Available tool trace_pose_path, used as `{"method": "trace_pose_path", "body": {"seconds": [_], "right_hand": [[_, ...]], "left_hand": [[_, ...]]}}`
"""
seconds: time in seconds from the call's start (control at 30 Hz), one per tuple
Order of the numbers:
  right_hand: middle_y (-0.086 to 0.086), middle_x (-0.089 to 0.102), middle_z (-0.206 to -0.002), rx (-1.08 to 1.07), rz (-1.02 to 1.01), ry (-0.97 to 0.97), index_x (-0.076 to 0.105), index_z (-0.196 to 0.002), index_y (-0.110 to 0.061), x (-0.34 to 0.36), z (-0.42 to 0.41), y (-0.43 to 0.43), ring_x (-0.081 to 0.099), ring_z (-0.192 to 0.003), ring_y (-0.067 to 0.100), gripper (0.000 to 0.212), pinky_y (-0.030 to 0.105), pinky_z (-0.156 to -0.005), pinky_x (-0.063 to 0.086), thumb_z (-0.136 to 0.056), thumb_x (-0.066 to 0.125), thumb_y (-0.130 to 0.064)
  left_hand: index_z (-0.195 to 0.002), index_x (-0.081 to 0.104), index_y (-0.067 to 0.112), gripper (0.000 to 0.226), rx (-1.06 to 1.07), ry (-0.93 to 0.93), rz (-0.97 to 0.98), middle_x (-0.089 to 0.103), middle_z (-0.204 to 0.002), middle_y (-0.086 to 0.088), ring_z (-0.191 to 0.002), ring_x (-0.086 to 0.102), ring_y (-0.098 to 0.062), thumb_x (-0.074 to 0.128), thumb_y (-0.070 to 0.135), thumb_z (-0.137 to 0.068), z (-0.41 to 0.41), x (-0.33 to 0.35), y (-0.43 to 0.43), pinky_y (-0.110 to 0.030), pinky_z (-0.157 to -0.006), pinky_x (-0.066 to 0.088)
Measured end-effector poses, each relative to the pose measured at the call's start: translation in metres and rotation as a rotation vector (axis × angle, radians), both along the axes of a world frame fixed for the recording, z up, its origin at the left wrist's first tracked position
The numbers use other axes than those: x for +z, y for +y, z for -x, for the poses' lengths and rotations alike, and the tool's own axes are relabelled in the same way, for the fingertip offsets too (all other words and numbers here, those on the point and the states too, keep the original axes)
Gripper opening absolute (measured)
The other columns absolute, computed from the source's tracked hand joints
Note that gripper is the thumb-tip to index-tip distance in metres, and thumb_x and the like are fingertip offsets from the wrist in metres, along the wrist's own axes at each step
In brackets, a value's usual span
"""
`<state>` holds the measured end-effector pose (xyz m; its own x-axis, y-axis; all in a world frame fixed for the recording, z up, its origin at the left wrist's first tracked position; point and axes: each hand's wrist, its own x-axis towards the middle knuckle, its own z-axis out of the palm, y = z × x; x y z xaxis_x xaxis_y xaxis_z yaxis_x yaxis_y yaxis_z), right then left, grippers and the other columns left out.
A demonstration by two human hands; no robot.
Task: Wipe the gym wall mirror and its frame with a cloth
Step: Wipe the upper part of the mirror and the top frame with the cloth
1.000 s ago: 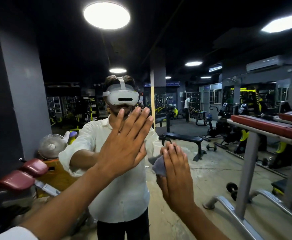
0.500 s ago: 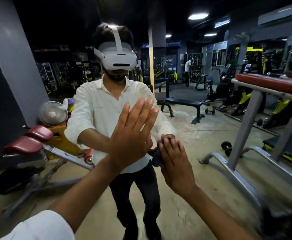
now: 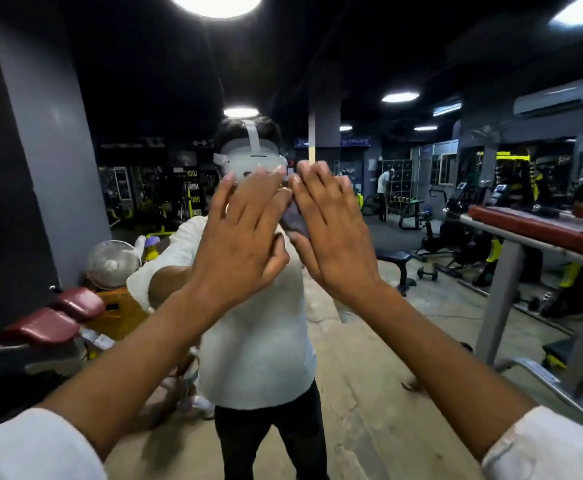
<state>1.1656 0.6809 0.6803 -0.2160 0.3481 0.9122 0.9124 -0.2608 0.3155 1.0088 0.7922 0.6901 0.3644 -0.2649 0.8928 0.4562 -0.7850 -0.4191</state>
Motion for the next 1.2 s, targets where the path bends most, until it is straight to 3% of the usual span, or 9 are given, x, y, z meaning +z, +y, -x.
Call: {"method": "trace_pose_path", "body": {"seconds": [0.1,0.2,0.37,0.53,0.67,0.8,1.0,1.1,1.2], "right_hand": [[0.019,0.016,-0.173,-0.014,-0.117,0.011,0.022,-0.164,0.000,0.055,-0.024,-0.009,0.011,-0.162,0.033,0.067,0.051,-0.132,0.006,-0.111,0.042,-0.035],[0.014,0.011,-0.175,-0.024,-0.312,0.224,0.017,-0.166,-0.005,0.086,-0.056,-0.027,0.005,-0.163,0.028,0.063,0.048,-0.133,0.002,-0.113,0.030,-0.037],[0.012,0.011,-0.176,0.026,-0.495,0.427,0.015,-0.167,-0.006,0.104,-0.056,-0.027,0.002,-0.163,0.027,0.064,0.048,-0.132,0.005,-0.113,0.026,-0.039],[0.019,0.011,-0.174,0.069,-0.275,0.151,0.019,-0.165,0.000,0.093,-0.003,0.011,0.004,-0.163,0.034,0.068,0.051,-0.132,0.006,-0.107,0.040,-0.030],[0.019,0.012,-0.174,-0.011,-0.179,-0.049,0.019,-0.165,0.000,0.099,-0.020,0.003,0.005,-0.163,0.033,0.069,0.047,-0.133,0.001,-0.106,0.043,-0.027],[0.016,0.011,-0.175,-0.016,-0.313,0.139,0.018,-0.166,-0.005,0.119,-0.045,-0.013,0.006,-0.162,0.031,0.070,0.049,-0.132,0.003,-0.106,0.048,-0.024],[0.010,0.009,-0.176,0.001,-0.546,0.478,0.014,-0.167,-0.009,0.118,-0.067,-0.033,0.001,-0.163,0.027,0.067,0.049,-0.132,0.004,-0.108,0.028,-0.036],[0.013,0.008,-0.176,-0.003,-0.503,0.422,0.014,-0.167,-0.007,0.121,-0.036,-0.012,0.002,-0.163,0.030,0.065,0.052,-0.132,0.008,-0.110,0.030,-0.034],[0.018,0.013,-0.174,0.075,-0.321,0.187,0.019,-0.165,-0.002,0.100,0.002,0.012,0.007,-0.162,0.034,0.065,0.052,-0.132,0.009,-0.109,0.034,-0.029]], "left_hand": [[-0.162,0.036,0.001,0.072,0.056,-0.021,0.011,0.025,-0.174,-0.020,-0.163,0.019,-0.036,0.056,0.029,-0.098,-0.015,0.034,-0.007,-0.064,-0.128,0.020],[-0.168,0.021,0.003,0.075,0.127,-0.012,-0.015,0.013,-0.177,-0.018,-0.165,0.010,-0.034,0.047,0.032,-0.103,-0.023,0.043,-0.008,-0.064,-0.130,0.015],[-0.169,0.017,0.004,0.079,0.182,-0.014,-0.032,0.008,-0.178,-0.017,-0.165,0.007,-0.033,0.048,0.035,-0.103,-0.028,0.038,-0.003,-0.064,-0.131,0.013],[-0.165,0.029,-0.001,0.075,0.153,-0.036,-0.030,0.018,-0.176,-0.019,-0.165,0.012,-0.033,0.050,0.035,-0.103,-0.027,0.038,-0.002,-0.062,-0.131,0.014],[-0.163,0.033,-0.003,0.073,0.126,-0.034,-0.025,0.024,-0.174,-0.019,-0.164,0.017,-0.033,0.050,0.035,-0.103,-0.025,0.038,-0.003,-0.062,-0.131,0.017],[-0.166,0.027,0.000,0.075,0.150,-0.021,-0.022,0.018,-0.176,-0.016,-0.164,0.014,-0.032,0.048,0.036,-0.103,-0.024,0.039,-0.004,-0.060,-0.132,0.013],[-0.166,0.024,0.000,0.078,0.188,-0.010,-0.022,0.014,-0.177,-0.017,-0.165,0.010,-0.032,0.049,0.036,-0.101,-0.027,0.038,-0.004,-0.060,-0.132,0.012],[-0.166,0.024,-0.001,0.079,0.198,-0.008,-0.027,0.015,-0.176,-0.018,-0.165,0.010,-0.033,0.049,0.036,-0.101,-0.026,0.038,-0.004,-0.061,-0.132,0.013],[-0.165,0.027,-0.002,0.077,0.187,-0.006,-0.021,0.018,-0.175,-0.020,-0.165,0.012,-0.033,0.053,0.034,-0.102,-0.025,0.038,-0.003,-0.062,-0.131,0.015]]}}
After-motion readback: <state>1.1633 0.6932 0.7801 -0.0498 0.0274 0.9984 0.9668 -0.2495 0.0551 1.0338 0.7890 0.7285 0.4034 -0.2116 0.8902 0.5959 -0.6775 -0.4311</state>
